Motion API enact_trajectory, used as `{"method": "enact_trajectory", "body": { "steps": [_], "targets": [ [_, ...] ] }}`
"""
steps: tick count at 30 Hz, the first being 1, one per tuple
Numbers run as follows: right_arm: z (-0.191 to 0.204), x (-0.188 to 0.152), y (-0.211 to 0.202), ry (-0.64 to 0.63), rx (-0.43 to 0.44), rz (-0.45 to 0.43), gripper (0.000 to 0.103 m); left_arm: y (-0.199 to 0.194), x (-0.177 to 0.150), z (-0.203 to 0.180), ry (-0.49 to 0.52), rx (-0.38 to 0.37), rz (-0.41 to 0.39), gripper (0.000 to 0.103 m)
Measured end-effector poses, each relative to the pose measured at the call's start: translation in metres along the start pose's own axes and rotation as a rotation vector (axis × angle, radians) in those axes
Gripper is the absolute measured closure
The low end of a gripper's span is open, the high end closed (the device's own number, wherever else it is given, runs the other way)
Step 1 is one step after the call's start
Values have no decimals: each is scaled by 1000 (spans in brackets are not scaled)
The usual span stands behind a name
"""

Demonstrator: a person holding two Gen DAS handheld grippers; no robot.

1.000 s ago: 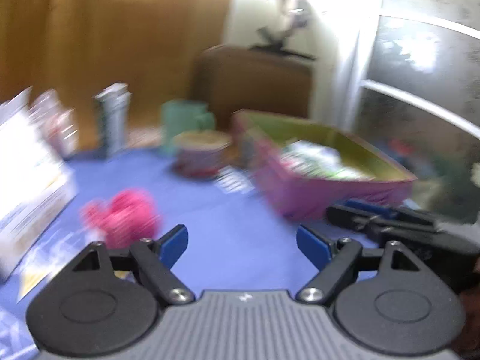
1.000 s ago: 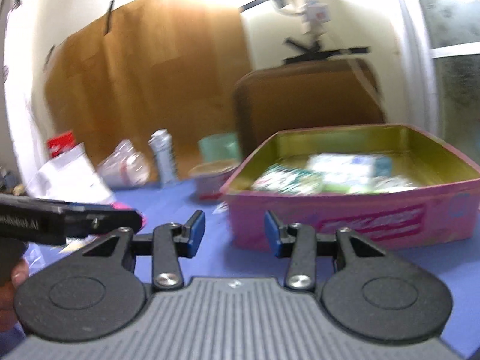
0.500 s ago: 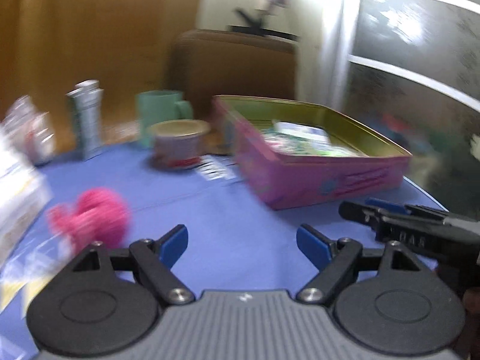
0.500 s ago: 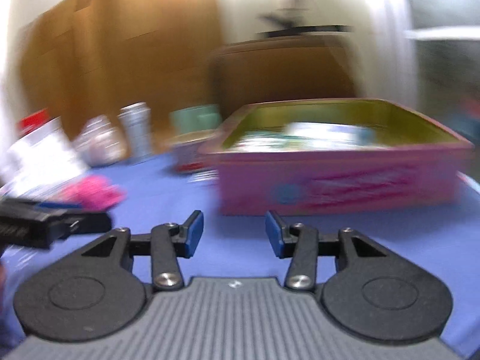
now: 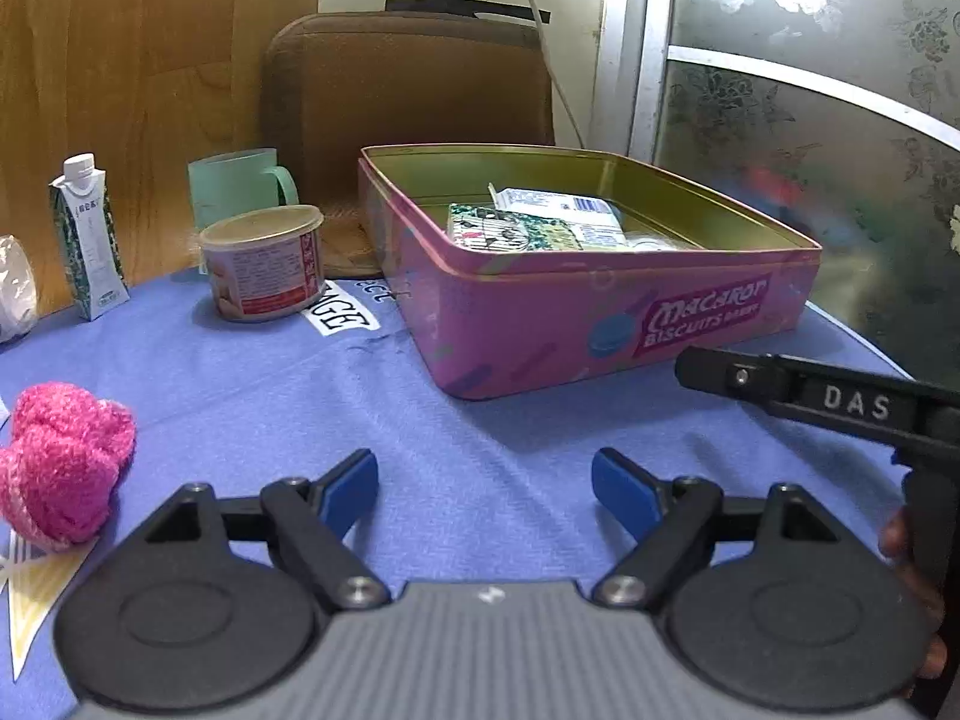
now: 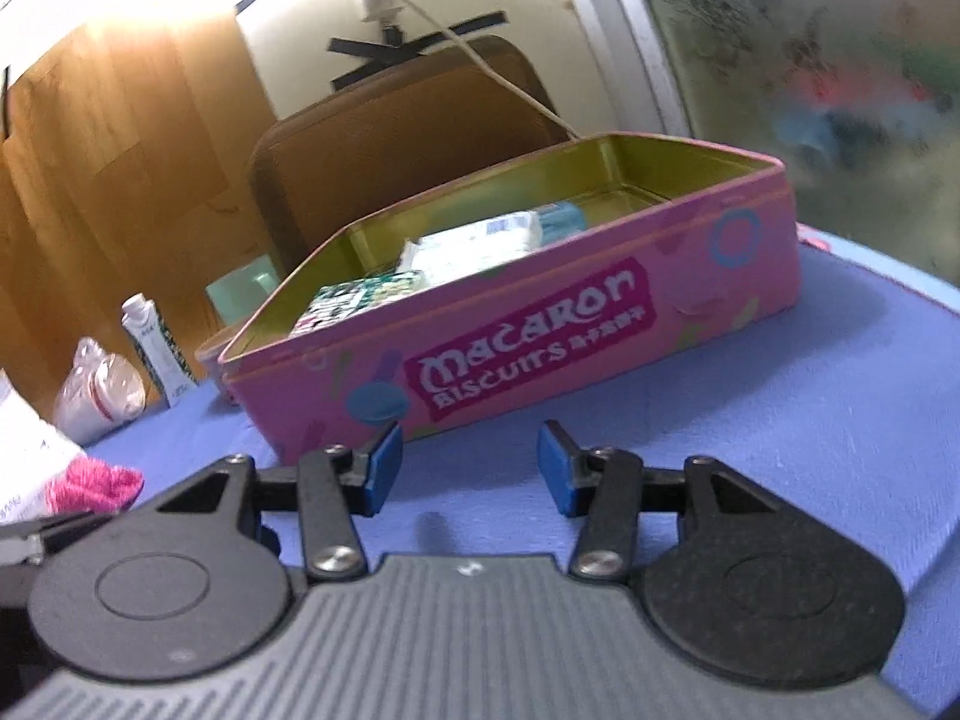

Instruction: Organize soft objects

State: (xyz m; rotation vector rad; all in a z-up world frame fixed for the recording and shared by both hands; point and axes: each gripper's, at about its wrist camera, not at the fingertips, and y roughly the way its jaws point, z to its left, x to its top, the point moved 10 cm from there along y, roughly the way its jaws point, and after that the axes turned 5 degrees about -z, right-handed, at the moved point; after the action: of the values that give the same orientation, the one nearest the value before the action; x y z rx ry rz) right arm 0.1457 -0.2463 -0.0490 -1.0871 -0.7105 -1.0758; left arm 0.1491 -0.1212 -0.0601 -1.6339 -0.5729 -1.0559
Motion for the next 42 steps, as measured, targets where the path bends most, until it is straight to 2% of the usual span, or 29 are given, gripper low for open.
{"method": "enact_trajectory", "body": {
  "steps": [3,12,16,19,42],
  "targets": [
    [5,0,-5,-34,7,-20,50,-1,0,1,3,11,0,22],
    [3,0,-6,-31,17,-21,50,0,1,3,6,14,-7,20],
    [4,0,-6,-35,22,-18,49,-2,2,1,12,16,-21,15],
    [5,0,-8,-39,22,-23,43,-3,2,1,21,17,-24,15],
    [8,0,-11,-52,19,-35,43,-5,5,-1,25,19,-43,12]
  ]
}}
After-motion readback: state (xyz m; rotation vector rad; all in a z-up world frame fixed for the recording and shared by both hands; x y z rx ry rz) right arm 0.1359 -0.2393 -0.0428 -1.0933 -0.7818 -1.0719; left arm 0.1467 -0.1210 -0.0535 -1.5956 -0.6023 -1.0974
